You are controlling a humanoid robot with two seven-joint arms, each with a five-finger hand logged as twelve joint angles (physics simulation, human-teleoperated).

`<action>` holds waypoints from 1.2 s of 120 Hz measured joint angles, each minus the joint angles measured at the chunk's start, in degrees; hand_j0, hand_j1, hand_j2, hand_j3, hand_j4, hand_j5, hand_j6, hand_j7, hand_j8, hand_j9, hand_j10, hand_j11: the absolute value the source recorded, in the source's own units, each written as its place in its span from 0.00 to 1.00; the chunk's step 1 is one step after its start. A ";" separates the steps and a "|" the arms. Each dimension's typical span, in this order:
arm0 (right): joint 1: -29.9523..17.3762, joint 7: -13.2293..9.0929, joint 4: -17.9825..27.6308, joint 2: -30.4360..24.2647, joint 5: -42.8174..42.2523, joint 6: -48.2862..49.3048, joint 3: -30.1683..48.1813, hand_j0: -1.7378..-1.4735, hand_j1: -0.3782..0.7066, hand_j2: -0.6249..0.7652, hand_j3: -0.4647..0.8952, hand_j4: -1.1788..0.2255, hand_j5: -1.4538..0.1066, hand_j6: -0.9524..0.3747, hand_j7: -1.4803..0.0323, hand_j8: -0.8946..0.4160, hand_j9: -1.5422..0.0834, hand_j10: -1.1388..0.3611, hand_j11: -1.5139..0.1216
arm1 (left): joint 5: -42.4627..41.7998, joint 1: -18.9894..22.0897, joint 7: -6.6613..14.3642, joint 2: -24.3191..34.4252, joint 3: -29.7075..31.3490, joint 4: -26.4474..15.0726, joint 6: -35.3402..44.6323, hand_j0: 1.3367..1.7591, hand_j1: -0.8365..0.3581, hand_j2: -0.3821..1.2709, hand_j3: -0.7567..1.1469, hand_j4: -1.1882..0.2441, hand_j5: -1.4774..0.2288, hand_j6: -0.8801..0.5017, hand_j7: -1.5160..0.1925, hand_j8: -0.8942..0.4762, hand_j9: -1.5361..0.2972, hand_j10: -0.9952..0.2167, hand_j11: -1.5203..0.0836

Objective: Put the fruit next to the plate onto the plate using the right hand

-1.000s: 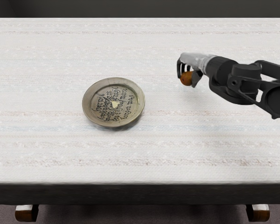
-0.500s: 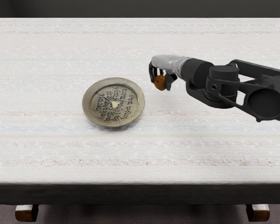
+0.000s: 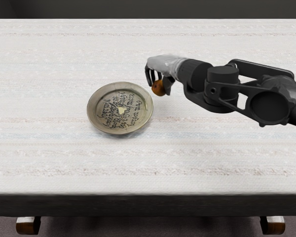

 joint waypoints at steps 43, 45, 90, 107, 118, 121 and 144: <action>1.12 -1.32 -0.07 3.44 0.03 0.38 0.05 0.30 0.74 0.86 0.34 0.28 0.23 0.36 0.28 0.25 0.27 0.23 0.25 | 0.00 0.06 0.00 0.00 0.00 0.00 0.00 0.76 0.97 0.23 0.40 0.82 0.85 0.62 0.87 0.64 0.82 0.80 0.93; 1.17 -1.41 -0.06 3.68 0.02 0.40 0.05 0.30 0.74 0.86 0.34 0.28 0.23 0.36 0.28 0.25 0.27 0.23 0.25 | 0.00 0.03 0.00 0.00 0.00 0.00 0.00 0.76 0.97 0.23 0.40 0.82 0.85 0.62 0.87 0.64 0.82 0.80 0.93; 2.00 -3.68 0.15 6.87 0.01 1.04 0.04 0.30 0.74 0.86 0.34 0.27 0.22 0.35 0.28 0.23 0.27 0.23 0.25 | 0.00 0.05 0.00 0.00 0.00 0.00 0.00 0.76 0.97 0.23 0.40 0.82 0.85 0.62 0.87 0.64 0.82 0.80 0.93; 2.03 -4.18 0.04 7.44 -0.03 1.14 0.02 0.30 0.75 0.86 0.34 0.27 0.23 0.35 0.28 0.22 0.27 0.23 0.25 | 0.00 0.01 0.00 0.00 0.00 0.00 0.00 0.76 0.97 0.23 0.40 0.82 0.85 0.62 0.87 0.64 0.82 0.80 0.93; 1.97 -4.29 -0.17 7.65 -0.10 1.14 0.02 0.30 0.76 0.85 0.34 0.27 0.22 0.36 0.28 0.18 0.27 0.23 0.25 | 0.00 0.03 0.00 0.00 0.00 0.00 -0.01 0.76 0.97 0.23 0.40 0.82 0.85 0.62 0.87 0.64 0.82 0.80 0.93; 1.96 -4.31 -0.23 7.72 -0.11 1.13 0.02 0.30 0.75 0.86 0.34 0.27 0.23 0.35 0.28 0.18 0.27 0.23 0.25 | 0.00 0.04 0.00 0.00 0.00 0.00 -0.01 0.76 0.97 0.23 0.40 0.82 0.85 0.62 0.87 0.64 0.82 0.80 0.93; 1.99 -4.36 -0.47 7.90 -0.19 1.03 0.09 0.30 0.75 0.85 0.34 0.27 0.22 0.34 0.27 0.15 0.27 0.22 0.25 | 0.00 0.03 0.00 0.00 0.00 0.00 0.00 0.76 0.97 0.23 0.40 0.82 0.85 0.62 0.87 0.64 0.82 0.80 0.93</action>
